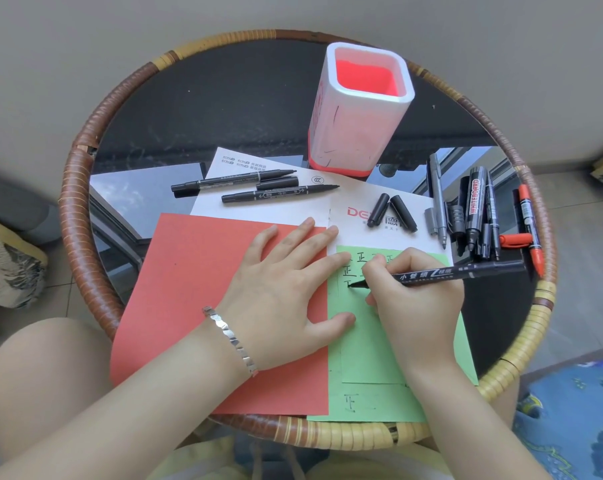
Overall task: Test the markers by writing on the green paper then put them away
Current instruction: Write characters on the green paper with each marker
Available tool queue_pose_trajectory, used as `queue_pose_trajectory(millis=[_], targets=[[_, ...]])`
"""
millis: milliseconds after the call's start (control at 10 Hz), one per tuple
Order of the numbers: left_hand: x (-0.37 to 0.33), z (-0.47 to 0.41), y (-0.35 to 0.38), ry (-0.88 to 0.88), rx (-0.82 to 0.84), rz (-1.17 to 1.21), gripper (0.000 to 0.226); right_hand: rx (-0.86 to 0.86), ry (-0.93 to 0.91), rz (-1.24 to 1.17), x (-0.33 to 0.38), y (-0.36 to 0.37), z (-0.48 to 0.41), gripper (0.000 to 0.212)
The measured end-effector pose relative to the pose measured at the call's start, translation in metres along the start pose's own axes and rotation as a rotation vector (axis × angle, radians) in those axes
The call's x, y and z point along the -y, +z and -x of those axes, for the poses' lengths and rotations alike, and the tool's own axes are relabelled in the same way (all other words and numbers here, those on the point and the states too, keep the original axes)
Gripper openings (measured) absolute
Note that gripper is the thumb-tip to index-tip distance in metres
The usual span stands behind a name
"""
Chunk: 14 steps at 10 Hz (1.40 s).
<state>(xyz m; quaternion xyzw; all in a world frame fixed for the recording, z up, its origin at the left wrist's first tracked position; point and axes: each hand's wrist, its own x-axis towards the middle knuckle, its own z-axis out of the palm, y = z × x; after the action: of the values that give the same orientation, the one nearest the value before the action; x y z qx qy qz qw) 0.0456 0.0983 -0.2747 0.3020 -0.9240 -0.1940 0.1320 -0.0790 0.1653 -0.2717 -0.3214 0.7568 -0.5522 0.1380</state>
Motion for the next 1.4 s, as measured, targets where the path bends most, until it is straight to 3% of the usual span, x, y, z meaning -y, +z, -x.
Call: queue_pose_trajectory(millis=[800,1000,1300,1400], targets=[[0.0,0.0,0.001,-0.006,0.009,-0.005,0.066,0.016,-0.038,0.049,0.001,0.002,0.0,0.03],[0.0,0.0,0.0,-0.002,0.005,0.003,0.066,-0.051,-0.003,0.054,-0.002,-0.002,-0.001,0.028],[0.0,0.0,0.0,0.003,0.007,0.0,0.064,-0.081,-0.011,-0.171,0.003,-0.009,-0.003,0.027],[0.0,-0.001,0.0,0.004,-0.006,0.002,0.061,0.061,-0.047,-0.134,0.006,-0.021,-0.007,0.015]])
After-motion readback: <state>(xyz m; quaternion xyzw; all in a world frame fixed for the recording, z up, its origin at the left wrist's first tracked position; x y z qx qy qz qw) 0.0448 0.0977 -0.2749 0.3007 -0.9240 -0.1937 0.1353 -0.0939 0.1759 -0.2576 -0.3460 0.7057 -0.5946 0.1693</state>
